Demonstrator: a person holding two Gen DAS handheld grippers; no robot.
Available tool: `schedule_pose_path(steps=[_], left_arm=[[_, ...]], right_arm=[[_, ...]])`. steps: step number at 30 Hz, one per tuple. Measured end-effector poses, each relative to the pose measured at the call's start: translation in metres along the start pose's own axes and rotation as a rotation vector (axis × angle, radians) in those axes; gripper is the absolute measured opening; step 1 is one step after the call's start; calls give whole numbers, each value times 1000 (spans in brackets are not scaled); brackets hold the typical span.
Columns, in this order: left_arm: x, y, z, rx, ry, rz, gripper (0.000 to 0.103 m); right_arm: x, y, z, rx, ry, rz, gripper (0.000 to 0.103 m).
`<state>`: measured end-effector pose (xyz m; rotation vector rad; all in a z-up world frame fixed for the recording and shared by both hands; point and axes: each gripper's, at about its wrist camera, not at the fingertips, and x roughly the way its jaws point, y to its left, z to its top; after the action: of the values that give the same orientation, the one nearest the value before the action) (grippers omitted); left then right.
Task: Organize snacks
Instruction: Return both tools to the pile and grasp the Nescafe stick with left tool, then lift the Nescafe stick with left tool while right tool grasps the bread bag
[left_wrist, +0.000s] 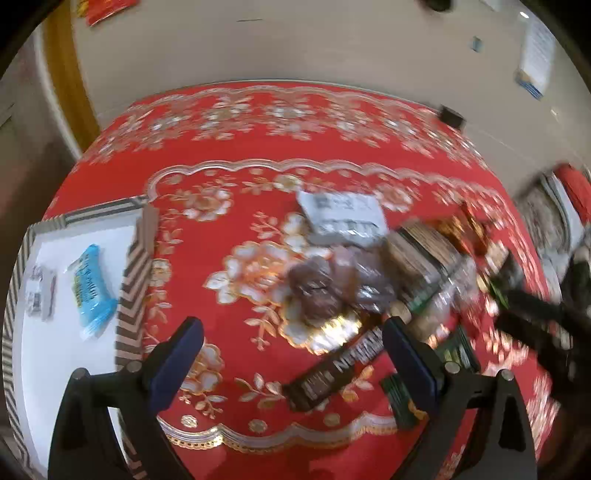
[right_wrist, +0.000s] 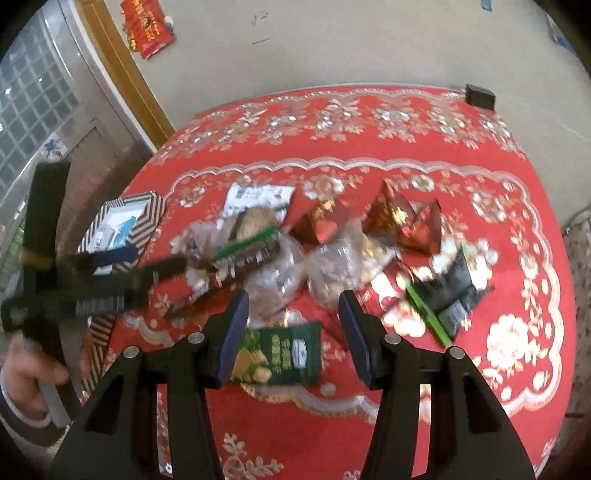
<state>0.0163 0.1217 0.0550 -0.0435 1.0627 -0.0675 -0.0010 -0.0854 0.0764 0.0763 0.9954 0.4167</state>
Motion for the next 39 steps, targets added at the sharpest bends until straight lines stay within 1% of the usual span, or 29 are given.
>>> schedule_pose_path(steps=[4, 6, 8, 11, 13, 15, 17, 18, 19, 20, 22, 24, 26, 27, 29, 30, 31, 34, 39], left_arm=[[3, -12, -7, 92, 1, -60, 99], [4, -15, -8, 116, -4, -93, 99], [7, -18, -6, 139, -7, -112, 98], [13, -22, -4, 160, 6, -146, 98], [16, -24, -4, 169, 17, -184, 95], [18, -28, -4, 191, 23, -211, 89], [26, -33, -6, 215, 45, -206, 82], [30, -35, -6, 222, 61, -213, 77], [34, -35, -6, 222, 77, -224, 67], [33, -36, -5, 226, 63, -216, 64], [35, -37, -2, 235, 76, -230, 57], [34, -38, 1, 237, 80, -244, 53], [33, -39, 2, 244, 81, -252, 35], [33, -40, 2, 248, 86, -256, 35], [32, -39, 1, 254, 95, -277, 26], [32, -38, -1, 261, 101, -284, 24], [30, -38, -3, 268, 102, -281, 20], [24, -33, -7, 271, 90, -275, 12], [15, -24, -14, 252, 87, -269, 11]], right_arm=[[2, 1, 12, -19, -13, -8, 51], [4, 0, 15, -10, -9, -4, 51], [5, -2, 15, -6, -4, -2, 51], [8, -2, 14, 0, 3, -3, 51], [9, -1, 13, -1, 5, -6, 51], [9, -1, 12, 1, 5, -7, 51], [9, -2, 11, 7, 6, -8, 51], [9, -3, 10, 13, 5, -9, 51], [9, -4, 10, 17, 5, -9, 51], [9, -5, 9, 22, 4, -9, 51], [8, -6, 8, 27, 2, -10, 51], [8, -7, 6, 30, 4, -14, 51], [8, -8, 5, 36, 5, -13, 51], [9, -9, 5, 38, 5, -12, 51], [8, -9, 5, 39, 5, -5, 51], [8, -8, 4, 38, 4, -3, 51], [7, -7, 5, 35, 2, 0, 51], [7, -4, 6, 26, -4, 9, 51], [13, 6, 13, 0, -4, 23, 51]])
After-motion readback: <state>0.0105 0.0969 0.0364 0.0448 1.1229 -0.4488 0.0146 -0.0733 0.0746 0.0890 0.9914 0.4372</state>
